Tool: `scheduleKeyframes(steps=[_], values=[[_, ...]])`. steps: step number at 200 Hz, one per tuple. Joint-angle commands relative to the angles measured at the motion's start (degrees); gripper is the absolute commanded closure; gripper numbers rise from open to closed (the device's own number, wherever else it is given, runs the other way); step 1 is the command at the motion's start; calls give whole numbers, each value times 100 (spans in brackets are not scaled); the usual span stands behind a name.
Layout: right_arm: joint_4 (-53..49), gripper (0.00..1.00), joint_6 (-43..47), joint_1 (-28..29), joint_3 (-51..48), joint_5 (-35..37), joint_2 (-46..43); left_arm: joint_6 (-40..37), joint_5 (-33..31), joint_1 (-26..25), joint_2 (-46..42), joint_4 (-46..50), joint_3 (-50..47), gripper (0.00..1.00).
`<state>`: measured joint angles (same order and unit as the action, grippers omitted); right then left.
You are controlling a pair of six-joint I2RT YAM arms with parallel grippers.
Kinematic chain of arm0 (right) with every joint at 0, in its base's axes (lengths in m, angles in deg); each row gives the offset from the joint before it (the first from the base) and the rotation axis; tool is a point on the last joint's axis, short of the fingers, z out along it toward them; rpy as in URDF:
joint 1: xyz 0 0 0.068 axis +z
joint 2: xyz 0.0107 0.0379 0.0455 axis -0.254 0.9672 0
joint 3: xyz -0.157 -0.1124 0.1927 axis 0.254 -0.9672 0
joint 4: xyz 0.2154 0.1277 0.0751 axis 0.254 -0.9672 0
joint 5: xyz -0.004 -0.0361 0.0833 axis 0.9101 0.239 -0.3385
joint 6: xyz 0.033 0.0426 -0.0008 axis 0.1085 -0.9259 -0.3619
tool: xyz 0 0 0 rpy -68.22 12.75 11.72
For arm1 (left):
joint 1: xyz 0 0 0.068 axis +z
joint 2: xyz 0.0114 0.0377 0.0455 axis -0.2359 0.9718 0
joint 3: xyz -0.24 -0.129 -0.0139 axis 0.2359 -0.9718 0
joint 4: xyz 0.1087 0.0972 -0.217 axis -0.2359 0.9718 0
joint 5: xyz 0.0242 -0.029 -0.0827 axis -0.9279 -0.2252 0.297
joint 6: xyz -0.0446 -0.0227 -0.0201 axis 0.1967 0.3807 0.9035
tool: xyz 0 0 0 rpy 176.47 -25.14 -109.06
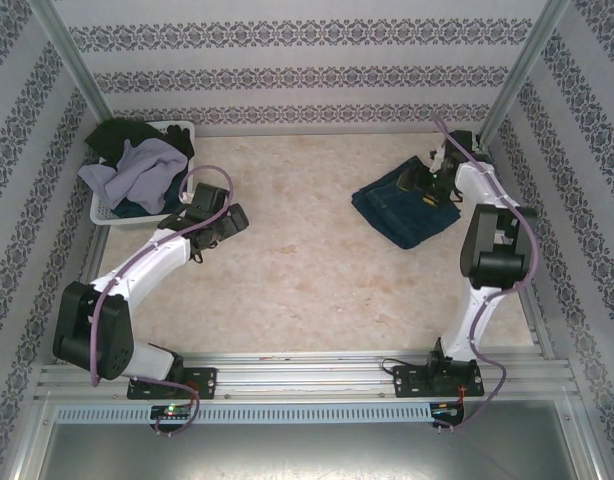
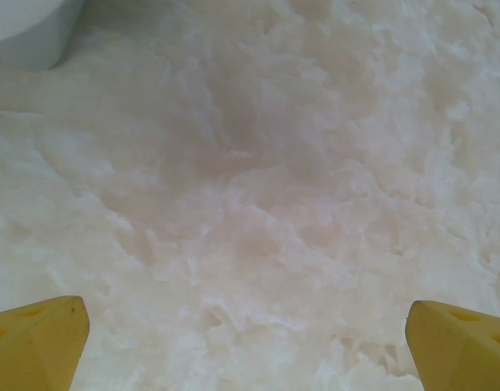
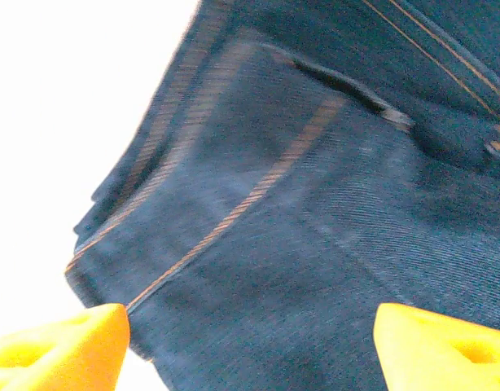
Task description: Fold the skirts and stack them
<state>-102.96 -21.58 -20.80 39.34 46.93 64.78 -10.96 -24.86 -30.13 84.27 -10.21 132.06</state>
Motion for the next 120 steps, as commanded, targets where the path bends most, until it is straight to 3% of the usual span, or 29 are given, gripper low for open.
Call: scheduleKeyframes(steps=[1, 49, 88, 108, 120], values=[[37, 18, 1530, 541, -268, 458, -375, -218, 169, 63, 102, -111, 173, 0], [-302, 17, 2353, 1558, -65, 2279, 188, -163, 66, 79, 50, -74, 72, 0], [-506, 18, 2562, 2018, 384, 3556, 843, -128, -6, 86, -93, -61, -102, 0], [-729, 24, 2502, 2085, 640, 3641, 1144, -117, -17, 105, -147, -57, -161, 0], [-834, 35, 2368, 2090, 799, 3700, 1297, -120, -17, 115, -167, -57, -178, 0]])
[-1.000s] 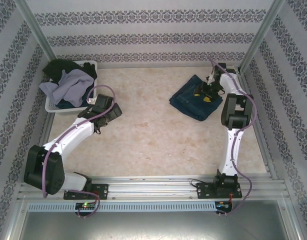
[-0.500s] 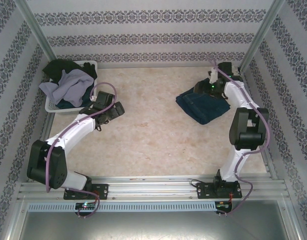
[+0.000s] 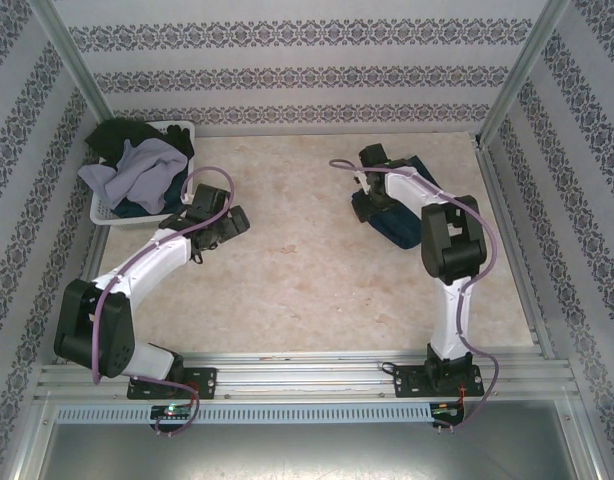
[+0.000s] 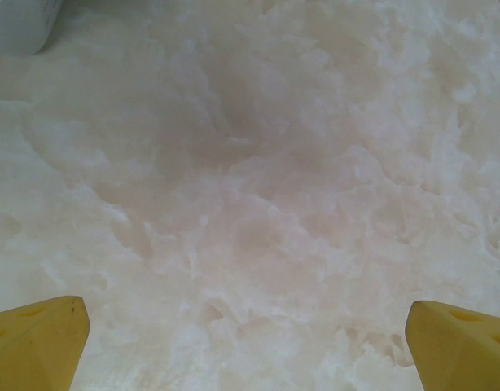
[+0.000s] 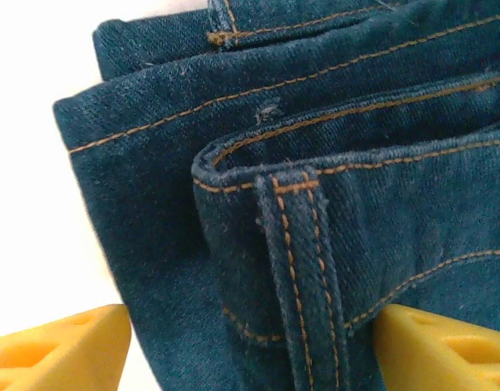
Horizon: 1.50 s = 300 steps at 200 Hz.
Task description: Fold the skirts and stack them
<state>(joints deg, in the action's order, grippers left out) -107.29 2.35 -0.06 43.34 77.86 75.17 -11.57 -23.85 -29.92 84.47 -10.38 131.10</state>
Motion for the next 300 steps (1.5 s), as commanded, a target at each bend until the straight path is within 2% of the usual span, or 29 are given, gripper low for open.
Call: scheduleKeyframes(steps=[1, 8, 16, 40, 73, 92, 117, 138, 159, 189, 192, 195, 216, 235, 254, 274, 281, 285, 300], values=[[-405, 36, -40, 14, 409, 623, 266, -62, -118, 91, -189, -39, -86, 0], [-431, 49, -161, 0, 511, 785, 364, -64, -120, 105, -200, -40, -77, 0], [-497, 59, -305, -43, 661, 955, 465, -73, -127, 106, -195, -27, -73, 0], [-1081, 75, -873, -344, 1469, 1310, 960, -125, -127, 125, -176, -22, -14, 0], [-1827, 74, -1386, -883, 3223, 1230, 1873, -314, -41, 181, -80, 56, 204, 0], [-2118, 73, -1305, -1014, 4449, 1107, 2487, -398, -47, 221, -46, 101, 338, 0], [-2468, 71, -1168, -1050, 5893, 1285, 3229, -498, -20, 345, -7, 102, 503, 0], [-2581, 58, -1071, -1049, 6492, 861, 3281, -747, 46, 550, 204, 234, 893, 0], [-2174, 42, -898, -841, 5875, 746, 2476, -1076, -245, 808, 655, 658, 1675, 0], [-870, 20, -574, -380, 3746, 1362, 573, -1453, -1210, 1236, 1493, 1612, 3022, 0], [-739, 7, -575, -349, 3520, 1389, 375, -1481, -1266, 1263, 1597, 1688, 3130, 0], [-601, 3, -606, -327, 3303, 1420, 187, -1521, -1310, 1331, 1672, 1756, 3223, 0], [-62, 2, -1132, -296, 1983, 1280, -1059, -1722, -1347, 1795, 2077, 2022, 3699, 0], [588, 2, -1649, -352, 718, 975, -2130, -2024, -476, 2266, 2509, 2124, 4097, 0], [1153, 2, -2096, -478, -385, 653, -3002, -2283, 52, 2547, 3098, 2267, 4610, 1], [1443, 2, -2500, -667, -1127, 446, -3586, -2487, 741, 2655, 3699, 2601, 5360, 18], [1493, 2, -2615, -730, -1305, 411, -3721, -2544, 970, 2647, 3844, 2713, 5598, 30], [1509, 2, -2665, -769, -1396, 388, -3788, -2554, 1061, 2647, 3892, 2763, 5712, 38], [1557, 2, -2784, -870, -1630, 338, -3979, -2564, 1129, 2622, 3850, 2834, 5963, 83]])
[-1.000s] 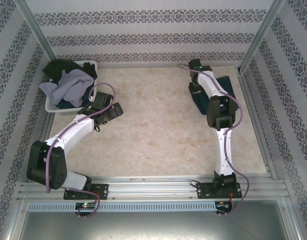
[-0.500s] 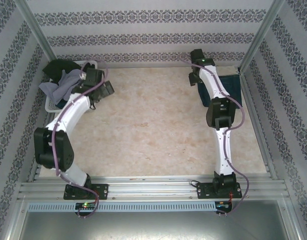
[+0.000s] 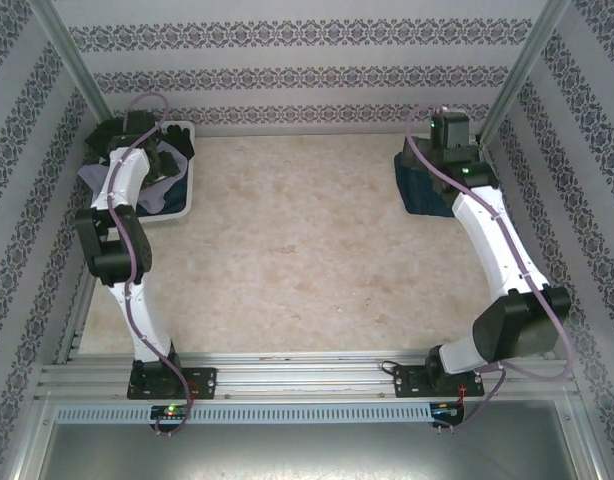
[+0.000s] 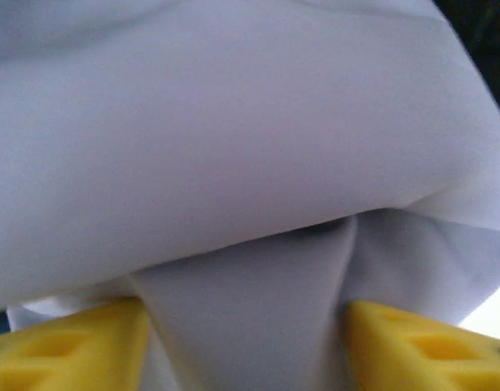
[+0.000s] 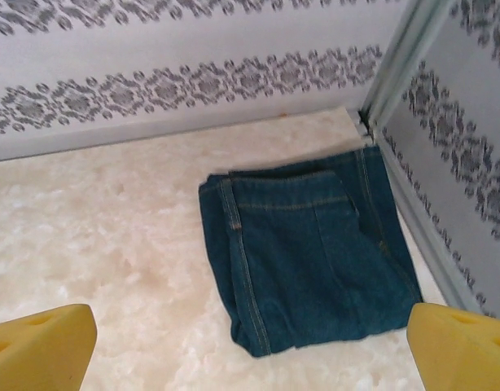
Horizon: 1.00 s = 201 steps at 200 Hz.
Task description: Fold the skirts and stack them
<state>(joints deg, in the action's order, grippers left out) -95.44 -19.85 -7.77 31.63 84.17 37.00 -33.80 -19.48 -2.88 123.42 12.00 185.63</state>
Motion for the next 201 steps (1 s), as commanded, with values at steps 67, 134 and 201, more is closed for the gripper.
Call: scheduleKeyframes(steps=[67, 134, 201], values=[[1299, 2, -1337, -184, -1463, 234, -1069, 23, 697, -1011, -2829, -16, -529, 100], [1552, 2, -1151, -203, -1698, -1156, -1051, 1409, 672, -3403, -2520, -769, -1881, 100], [1464, 2, -1191, -194, -2414, -2925, -753, 2063, 1007, -3965, -754, -1303, -1836, 100]])
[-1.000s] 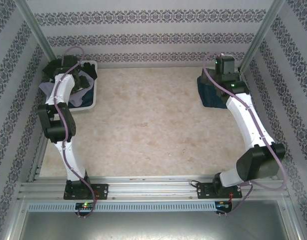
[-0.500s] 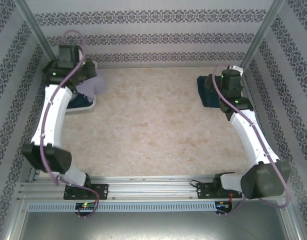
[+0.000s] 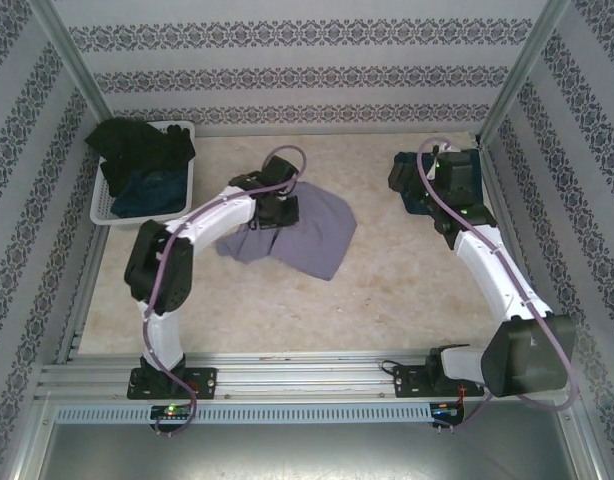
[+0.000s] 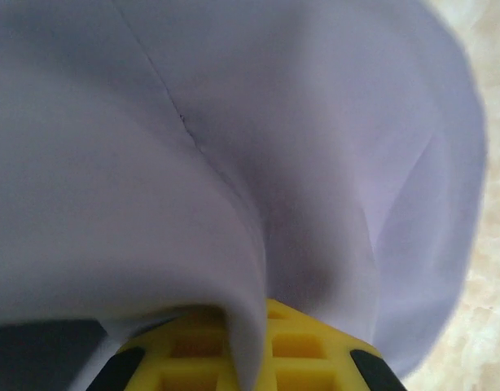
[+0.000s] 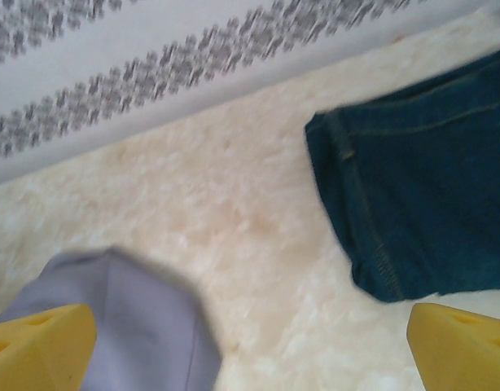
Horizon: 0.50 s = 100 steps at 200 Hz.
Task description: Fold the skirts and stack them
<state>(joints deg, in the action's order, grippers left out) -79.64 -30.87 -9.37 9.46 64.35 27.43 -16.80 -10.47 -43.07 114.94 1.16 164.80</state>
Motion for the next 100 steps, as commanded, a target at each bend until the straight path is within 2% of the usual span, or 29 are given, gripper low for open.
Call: scheduleKeyframes(steps=[1, 7, 18, 26, 36, 59, 75, 90, 100], values=[[-129, 2, -103, -29, -204, -953, 213, 366, 108, 62, 107, -214, 248, 100], [-168, 2, -182, 1, -270, -1030, 275, 351, 85, 82, 170, -200, 224, 99], [-147, 2, -271, 103, -450, -1059, 334, 328, 135, 135, 233, -215, 145, 89], [-32, 2, -392, 190, -636, -1058, 344, 317, 200, 169, 252, -239, 88, 84], [102, 2, -466, 304, -822, -1193, 360, 290, 285, 210, 247, -261, 23, 84], [46, 2, -944, 648, -1091, -947, 432, 237, 266, 284, 86, -320, -155, 85], [-144, 6, -1321, 835, -1237, -979, 527, 222, 250, 308, 13, -299, -255, 85], [-279, 12, -1694, 1052, -1336, -1288, 691, 227, 348, 317, -5, -305, -350, 81], [-462, 16, -1919, 1233, -1345, -1375, 788, 250, 549, 323, -34, -361, -418, 74]])
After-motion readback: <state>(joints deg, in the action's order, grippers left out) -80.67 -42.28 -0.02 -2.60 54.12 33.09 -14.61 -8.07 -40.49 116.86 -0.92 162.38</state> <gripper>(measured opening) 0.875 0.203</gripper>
